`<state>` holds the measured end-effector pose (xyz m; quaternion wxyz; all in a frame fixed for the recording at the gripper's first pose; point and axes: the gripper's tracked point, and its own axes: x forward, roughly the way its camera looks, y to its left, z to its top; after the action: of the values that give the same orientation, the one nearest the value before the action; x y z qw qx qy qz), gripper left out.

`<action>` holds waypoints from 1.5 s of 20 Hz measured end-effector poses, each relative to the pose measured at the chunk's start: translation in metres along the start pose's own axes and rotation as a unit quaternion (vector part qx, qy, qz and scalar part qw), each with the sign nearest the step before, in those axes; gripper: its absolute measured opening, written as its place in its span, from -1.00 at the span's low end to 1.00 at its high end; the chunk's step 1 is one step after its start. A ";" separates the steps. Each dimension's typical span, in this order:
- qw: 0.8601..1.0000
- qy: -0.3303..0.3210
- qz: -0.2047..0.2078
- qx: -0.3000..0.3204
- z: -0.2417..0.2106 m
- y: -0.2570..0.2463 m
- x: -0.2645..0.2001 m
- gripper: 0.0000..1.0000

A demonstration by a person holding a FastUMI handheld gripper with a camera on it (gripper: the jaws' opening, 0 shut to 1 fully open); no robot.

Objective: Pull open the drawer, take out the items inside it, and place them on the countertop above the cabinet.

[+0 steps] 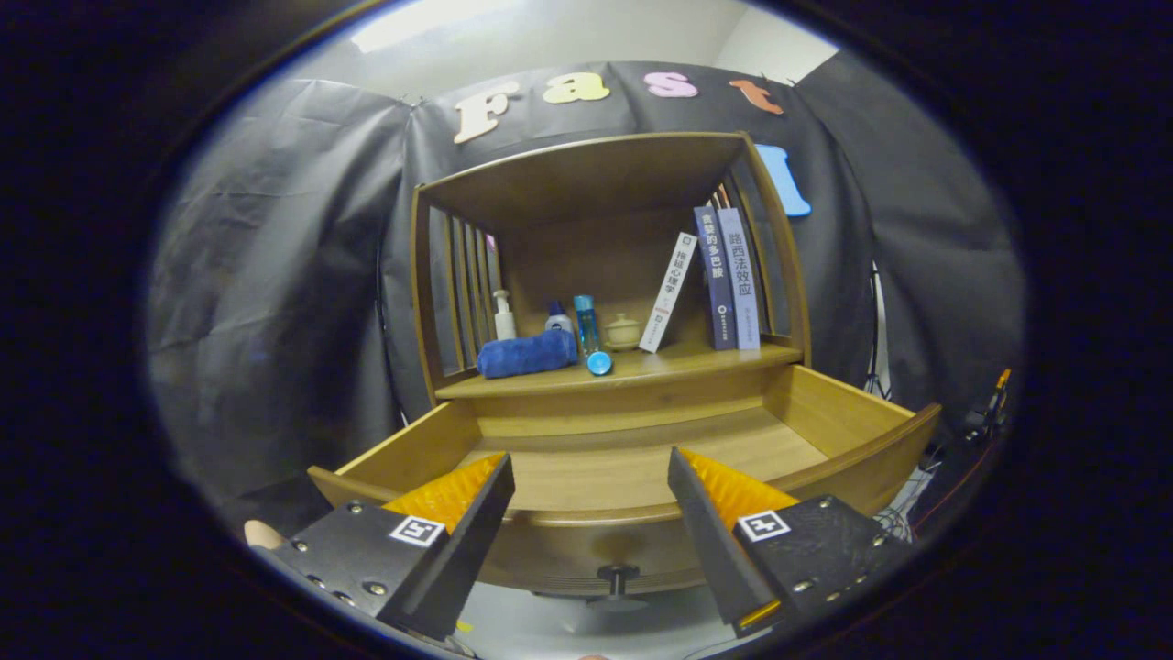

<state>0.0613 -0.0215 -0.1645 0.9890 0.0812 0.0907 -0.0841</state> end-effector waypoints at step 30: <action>0.994 -0.014 -0.044 -0.098 -0.068 0.026 -0.019 0.97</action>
<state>0.0367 0.0185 -0.2228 0.9888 -0.0213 0.0880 -0.1189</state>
